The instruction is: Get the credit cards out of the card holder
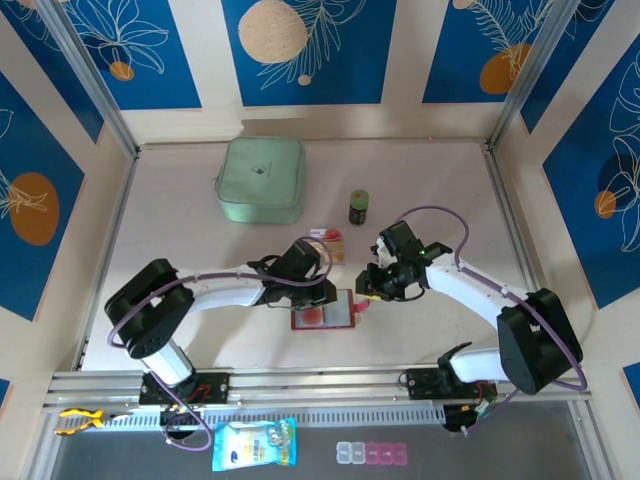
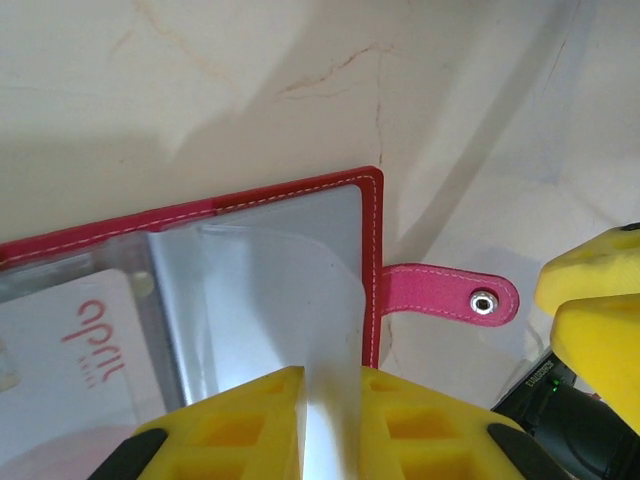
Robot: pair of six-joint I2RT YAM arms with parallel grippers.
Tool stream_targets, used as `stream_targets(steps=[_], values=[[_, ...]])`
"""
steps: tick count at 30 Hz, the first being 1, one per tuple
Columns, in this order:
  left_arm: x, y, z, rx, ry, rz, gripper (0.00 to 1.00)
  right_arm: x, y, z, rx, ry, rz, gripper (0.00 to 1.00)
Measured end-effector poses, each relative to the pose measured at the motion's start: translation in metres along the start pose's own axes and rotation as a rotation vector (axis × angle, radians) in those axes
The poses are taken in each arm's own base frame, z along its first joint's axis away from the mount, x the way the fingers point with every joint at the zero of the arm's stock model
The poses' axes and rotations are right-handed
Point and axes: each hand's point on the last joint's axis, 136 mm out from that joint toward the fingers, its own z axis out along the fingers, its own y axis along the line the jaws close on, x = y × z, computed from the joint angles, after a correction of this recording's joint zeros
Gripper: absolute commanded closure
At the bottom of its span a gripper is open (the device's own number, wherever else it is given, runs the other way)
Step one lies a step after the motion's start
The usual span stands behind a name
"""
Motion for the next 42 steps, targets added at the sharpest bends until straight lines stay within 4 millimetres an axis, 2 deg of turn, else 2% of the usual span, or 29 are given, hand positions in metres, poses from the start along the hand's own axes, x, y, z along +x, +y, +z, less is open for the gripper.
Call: stream_targets(steps=[5, 10, 18, 23, 30, 33, 42], values=[[0.002, 0.001, 0.014, -0.007, 0.023, -0.004, 0.78, 0.002, -0.008, 0.001, 0.033, 0.002, -0.007, 0.67], [0.005, 0.002, 0.024, -0.003, 0.044, -0.017, 0.66, 0.006, -0.013, 0.006, 0.044, 0.020, -0.007, 0.67], [0.002, -0.008, 0.024, 0.024, 0.037, -0.002, 0.51, 0.008, -0.020, 0.018, 0.058, 0.052, 0.008, 0.68], [0.002, -0.007, 0.016, 0.008, 0.025, 0.014, 0.50, 0.009, -0.023, 0.023, 0.063, 0.064, 0.014, 0.70], [-0.006, -0.009, -0.002, -0.001, -0.014, 0.035, 0.50, 0.006, -0.022, 0.027, 0.053, 0.064, 0.013, 0.81], [-0.009, -0.009, -0.011, -0.001, -0.035, 0.042, 0.51, 0.005, -0.020, 0.027, 0.044, 0.059, 0.011, 0.83], [-0.010, 0.017, -0.035, -0.034, -0.076, 0.018, 0.51, 0.007, -0.016, 0.030, 0.031, 0.069, 0.008, 0.88]])
